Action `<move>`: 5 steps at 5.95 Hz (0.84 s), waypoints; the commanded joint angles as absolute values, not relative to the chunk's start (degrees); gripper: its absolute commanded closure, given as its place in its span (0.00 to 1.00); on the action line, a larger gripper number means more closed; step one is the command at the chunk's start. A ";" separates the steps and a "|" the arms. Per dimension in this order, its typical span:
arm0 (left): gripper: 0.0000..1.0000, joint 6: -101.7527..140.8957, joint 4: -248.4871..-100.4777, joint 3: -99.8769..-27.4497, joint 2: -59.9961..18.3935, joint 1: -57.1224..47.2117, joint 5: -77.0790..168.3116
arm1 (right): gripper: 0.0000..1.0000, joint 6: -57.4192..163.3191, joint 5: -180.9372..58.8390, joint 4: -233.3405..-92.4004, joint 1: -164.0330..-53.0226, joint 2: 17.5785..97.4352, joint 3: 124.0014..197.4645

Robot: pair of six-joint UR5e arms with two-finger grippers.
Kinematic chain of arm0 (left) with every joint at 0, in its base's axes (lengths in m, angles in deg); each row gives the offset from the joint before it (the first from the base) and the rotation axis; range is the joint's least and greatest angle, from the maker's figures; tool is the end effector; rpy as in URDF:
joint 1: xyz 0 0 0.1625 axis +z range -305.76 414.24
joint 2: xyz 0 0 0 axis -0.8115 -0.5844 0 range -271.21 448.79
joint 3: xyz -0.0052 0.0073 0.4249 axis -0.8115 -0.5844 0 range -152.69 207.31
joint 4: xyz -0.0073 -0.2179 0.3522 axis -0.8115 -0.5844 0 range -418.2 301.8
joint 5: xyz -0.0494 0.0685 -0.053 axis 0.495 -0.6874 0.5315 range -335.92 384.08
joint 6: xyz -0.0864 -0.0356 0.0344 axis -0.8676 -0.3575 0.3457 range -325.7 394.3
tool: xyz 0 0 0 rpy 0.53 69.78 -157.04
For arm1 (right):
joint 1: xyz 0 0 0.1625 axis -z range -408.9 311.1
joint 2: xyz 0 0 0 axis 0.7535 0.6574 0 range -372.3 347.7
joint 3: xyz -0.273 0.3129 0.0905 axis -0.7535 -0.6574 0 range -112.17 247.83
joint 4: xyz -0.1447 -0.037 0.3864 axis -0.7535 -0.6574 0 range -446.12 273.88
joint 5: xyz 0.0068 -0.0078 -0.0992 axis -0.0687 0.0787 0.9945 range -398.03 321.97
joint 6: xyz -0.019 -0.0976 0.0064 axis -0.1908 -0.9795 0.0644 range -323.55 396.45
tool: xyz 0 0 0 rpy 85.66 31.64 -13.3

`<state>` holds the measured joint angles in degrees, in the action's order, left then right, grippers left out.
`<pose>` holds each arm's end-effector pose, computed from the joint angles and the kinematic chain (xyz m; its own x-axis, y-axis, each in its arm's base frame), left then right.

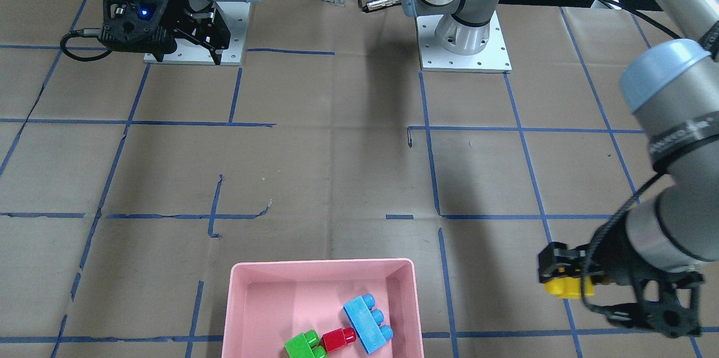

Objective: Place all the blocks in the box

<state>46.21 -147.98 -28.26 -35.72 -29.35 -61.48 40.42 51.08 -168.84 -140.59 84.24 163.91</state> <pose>-0.0583 -0.7441 0.4131 -0.9925 0.0963 0.0752 0.0952 0.9953 -0.0184 0.1476 -0.4269 0.4772 -0.9991 0.0412 -0.0072 0.0400 0.9920 0.1198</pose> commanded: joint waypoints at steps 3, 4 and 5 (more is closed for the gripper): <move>0.87 24.55 -145.75 -16.67 -48.54 -44.63 -58.62 | 0.00 40.40 50.48 -168.92 -140.57 84.47 163.80; 0.88 25.42 -142.78 -17.77 -50.49 -44.55 -58.97 | 0.00 40.40 50.57 -168.92 -140.57 84.47 163.80; 0.88 24.73 -141.36 -18.91 -52.51 -44.64 -60.19 | 0.00 40.23 50.91 -168.92 -140.57 84.29 163.89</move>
